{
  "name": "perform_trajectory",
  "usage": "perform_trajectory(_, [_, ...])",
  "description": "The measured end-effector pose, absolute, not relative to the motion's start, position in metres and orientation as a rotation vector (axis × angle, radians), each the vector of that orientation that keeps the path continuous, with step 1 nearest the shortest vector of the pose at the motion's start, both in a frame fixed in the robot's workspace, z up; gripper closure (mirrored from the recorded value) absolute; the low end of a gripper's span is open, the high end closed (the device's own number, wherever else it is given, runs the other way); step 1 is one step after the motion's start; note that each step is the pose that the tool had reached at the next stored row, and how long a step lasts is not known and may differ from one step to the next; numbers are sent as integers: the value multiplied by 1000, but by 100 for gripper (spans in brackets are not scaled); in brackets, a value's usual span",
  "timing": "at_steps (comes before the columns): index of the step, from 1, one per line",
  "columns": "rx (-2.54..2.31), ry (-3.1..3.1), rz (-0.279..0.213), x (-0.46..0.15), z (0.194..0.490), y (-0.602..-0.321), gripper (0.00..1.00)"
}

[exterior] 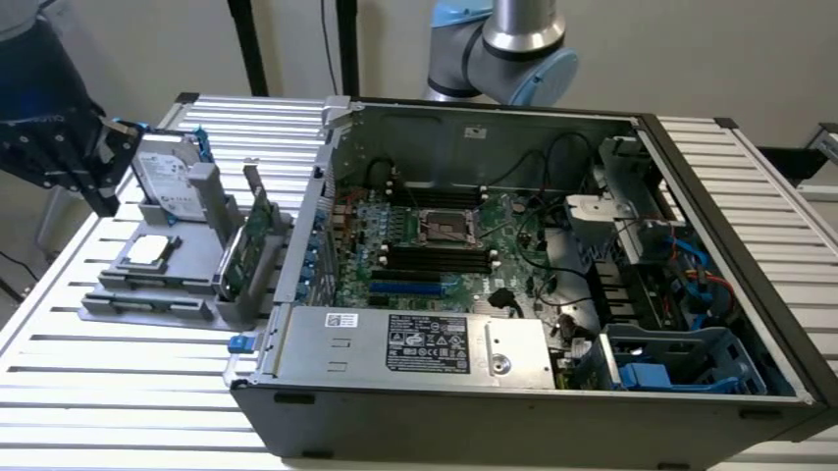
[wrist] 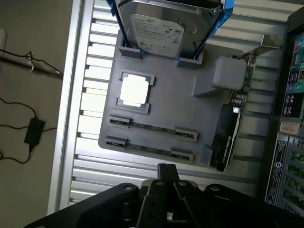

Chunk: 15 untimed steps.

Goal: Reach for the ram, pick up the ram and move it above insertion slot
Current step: 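Pick up the ram and move it above insertion slot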

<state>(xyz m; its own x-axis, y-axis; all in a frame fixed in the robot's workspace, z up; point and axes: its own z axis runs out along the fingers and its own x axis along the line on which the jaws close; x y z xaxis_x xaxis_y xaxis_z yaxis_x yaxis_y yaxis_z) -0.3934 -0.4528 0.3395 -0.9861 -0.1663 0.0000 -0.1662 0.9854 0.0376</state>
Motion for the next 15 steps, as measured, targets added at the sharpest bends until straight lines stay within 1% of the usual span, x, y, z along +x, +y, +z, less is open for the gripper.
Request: perform_trajectory(15, [683,-3057,-58,-393,339,-453,89])
